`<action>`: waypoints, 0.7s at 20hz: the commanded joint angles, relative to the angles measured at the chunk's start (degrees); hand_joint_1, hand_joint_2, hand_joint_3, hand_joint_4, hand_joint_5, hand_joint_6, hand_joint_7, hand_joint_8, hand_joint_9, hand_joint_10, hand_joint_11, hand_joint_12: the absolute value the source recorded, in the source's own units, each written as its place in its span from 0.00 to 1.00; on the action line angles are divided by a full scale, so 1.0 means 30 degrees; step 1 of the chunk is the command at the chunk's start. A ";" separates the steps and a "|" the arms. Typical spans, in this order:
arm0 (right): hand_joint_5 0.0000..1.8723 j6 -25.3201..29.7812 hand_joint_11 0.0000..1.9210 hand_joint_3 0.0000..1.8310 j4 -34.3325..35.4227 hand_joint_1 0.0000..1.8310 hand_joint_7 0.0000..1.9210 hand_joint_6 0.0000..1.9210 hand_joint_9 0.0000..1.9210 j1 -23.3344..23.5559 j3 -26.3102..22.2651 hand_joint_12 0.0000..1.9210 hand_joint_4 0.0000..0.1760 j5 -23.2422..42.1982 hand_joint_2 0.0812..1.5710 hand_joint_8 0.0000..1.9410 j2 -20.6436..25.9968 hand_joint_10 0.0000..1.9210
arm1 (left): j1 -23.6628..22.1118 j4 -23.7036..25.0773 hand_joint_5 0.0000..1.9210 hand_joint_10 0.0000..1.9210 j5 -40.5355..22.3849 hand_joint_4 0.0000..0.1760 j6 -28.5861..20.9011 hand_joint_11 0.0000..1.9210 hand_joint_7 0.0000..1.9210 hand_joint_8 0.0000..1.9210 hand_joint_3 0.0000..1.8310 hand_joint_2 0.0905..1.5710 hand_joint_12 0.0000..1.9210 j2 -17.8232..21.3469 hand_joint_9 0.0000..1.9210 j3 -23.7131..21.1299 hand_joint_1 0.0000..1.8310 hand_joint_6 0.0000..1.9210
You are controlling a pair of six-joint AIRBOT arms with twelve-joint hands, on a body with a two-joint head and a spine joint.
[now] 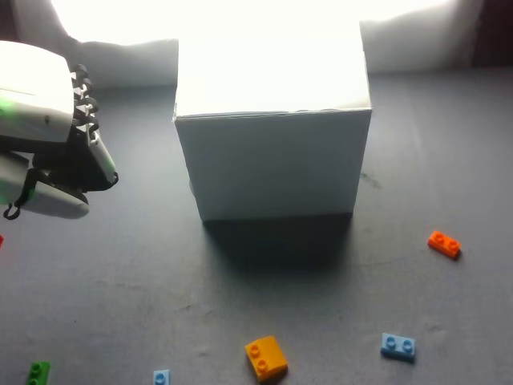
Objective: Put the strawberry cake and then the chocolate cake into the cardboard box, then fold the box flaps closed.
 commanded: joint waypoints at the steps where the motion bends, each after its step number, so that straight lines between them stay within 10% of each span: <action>1: 0.66 -0.0036 0.75 0.01 0.0123 0.08 0.70 0.97 0.73 0.0294 0.0011 1.00 1.00 0.1824 0.96 0.99 0.0245 1.00 | -0.0099 -0.1449 0.52 1.00 0.0031 0.00 0.0107 0.62 0.61 0.97 0.00 0.95 1.00 0.0300 0.63 0.0092 0.13 1.00; 11: 0.62 0.0373 0.69 0.01 -0.2129 0.00 0.66 0.97 0.68 0.0249 -0.0387 1.00 1.00 0.1545 0.99 0.98 -0.0378 1.00 | -0.0103 -0.1346 0.48 1.00 -0.0513 0.00 0.0344 0.56 0.57 0.97 0.00 0.94 1.00 0.0430 0.57 0.0539 0.17 1.00; 14: 0.62 0.6370 0.69 0.00 -0.9904 0.00 0.66 0.98 0.69 0.0233 -0.0383 1.00 1.00 0.2156 0.99 0.98 -0.1155 1.00 | -0.0397 -0.1350 0.47 1.00 -0.0569 0.00 0.0338 0.54 0.55 0.95 0.00 0.94 1.00 0.0474 0.55 0.0523 0.17 0.98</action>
